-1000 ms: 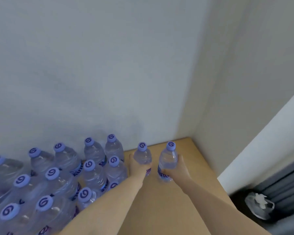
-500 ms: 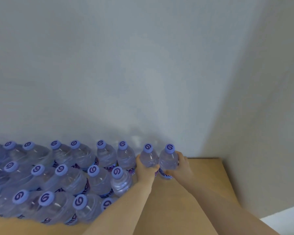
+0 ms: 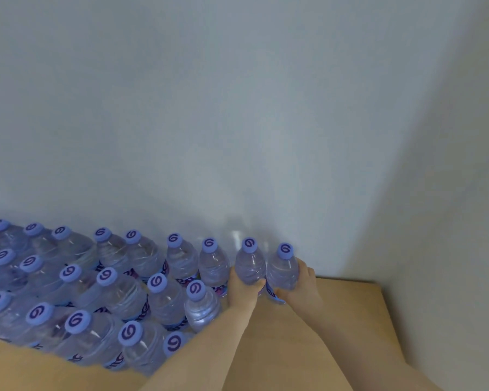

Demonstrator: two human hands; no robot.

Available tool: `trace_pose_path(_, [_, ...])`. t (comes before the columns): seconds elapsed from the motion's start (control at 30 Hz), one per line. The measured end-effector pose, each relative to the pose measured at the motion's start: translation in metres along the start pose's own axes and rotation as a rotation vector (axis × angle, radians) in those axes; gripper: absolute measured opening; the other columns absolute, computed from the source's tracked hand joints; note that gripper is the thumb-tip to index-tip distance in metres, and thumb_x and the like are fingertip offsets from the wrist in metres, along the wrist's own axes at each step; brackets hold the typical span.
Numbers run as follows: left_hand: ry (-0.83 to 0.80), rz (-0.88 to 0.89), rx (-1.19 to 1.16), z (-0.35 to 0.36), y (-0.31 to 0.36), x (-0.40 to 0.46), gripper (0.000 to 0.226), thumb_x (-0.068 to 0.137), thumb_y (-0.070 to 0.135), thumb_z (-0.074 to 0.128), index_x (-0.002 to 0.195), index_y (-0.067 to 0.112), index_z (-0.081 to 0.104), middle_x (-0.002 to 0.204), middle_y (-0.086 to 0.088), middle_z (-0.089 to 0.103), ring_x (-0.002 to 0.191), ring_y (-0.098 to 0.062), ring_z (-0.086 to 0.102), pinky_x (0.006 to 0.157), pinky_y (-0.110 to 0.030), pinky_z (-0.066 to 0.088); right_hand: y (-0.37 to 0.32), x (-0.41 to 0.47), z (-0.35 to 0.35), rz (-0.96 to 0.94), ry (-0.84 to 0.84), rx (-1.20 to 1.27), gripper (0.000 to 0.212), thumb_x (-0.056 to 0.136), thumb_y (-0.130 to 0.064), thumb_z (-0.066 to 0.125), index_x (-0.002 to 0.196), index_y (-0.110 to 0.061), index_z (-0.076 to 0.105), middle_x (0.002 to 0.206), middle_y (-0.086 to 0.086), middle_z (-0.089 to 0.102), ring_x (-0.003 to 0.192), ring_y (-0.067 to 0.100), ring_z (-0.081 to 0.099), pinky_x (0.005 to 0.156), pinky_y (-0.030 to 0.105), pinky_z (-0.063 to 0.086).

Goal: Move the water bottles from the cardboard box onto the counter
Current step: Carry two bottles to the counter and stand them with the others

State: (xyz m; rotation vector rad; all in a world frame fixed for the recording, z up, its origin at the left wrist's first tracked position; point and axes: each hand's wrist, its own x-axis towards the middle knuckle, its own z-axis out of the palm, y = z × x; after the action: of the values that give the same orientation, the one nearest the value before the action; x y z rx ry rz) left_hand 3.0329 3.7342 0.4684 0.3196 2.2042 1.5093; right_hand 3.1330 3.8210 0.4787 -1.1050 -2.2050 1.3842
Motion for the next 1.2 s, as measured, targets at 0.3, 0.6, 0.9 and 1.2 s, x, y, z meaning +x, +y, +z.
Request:
trace_pose_path(0.3, [-0.064,0.028,0.075,-0.004,-0.020,-0.025,0.016,0.092,0.004,0.054,0.082,0.015,0.049,0.074,0.000,0.048,0.077,-0.018,0.049,0.067,-0.021,0.039,0.020,-0.020,0.008,0.227,-0.009,0.094,0.054,0.083,-0.013,0.068,0.130,-0.003,0.042,0.112,0.007,0.054,0.099,0.021,0.057,0.073,0.030,0.048])
trace_pose_path(0.6, [-0.303,0.001,0.395,-0.039,-0.075,-0.088,0.030,0.091,0.004,0.038,0.107,0.012,0.062,0.095,-0.009,0.061,0.089,-0.023,0.059,0.082,-0.037,0.049,0.028,-0.068,0.037,0.174,-0.176,-0.222,0.018,0.092,-0.010,0.053,0.108,-0.004,0.062,0.103,0.010,0.065,0.085,0.017,0.053,0.066,0.023,0.034])
trace_pose_path(0.9, [-0.394,0.118,0.494,-0.122,-0.094,-0.131,0.029,0.092,0.014,0.047,0.114,0.017,0.067,0.112,-0.003,0.067,0.105,-0.018,0.060,0.088,-0.024,0.044,0.012,-0.131,0.071,0.142,-0.303,-0.503,0.024,0.091,-0.027,0.054,0.067,-0.023,0.049,0.087,0.003,0.070,0.090,0.017,0.063,0.075,0.023,0.042])
trace_pose_path(1.2, [-0.198,0.043,0.463,-0.289,-0.152,-0.167,0.029,0.092,0.010,0.046,0.110,0.014,0.067,0.110,-0.002,0.068,0.105,-0.018,0.061,0.090,-0.023,0.045,-0.048,-0.229,0.167,0.046,-0.461,-0.697,0.016,0.088,-0.038,0.048,0.077,-0.026,0.050,0.100,-0.002,0.064,0.097,0.016,0.060,0.082,0.023,0.045])
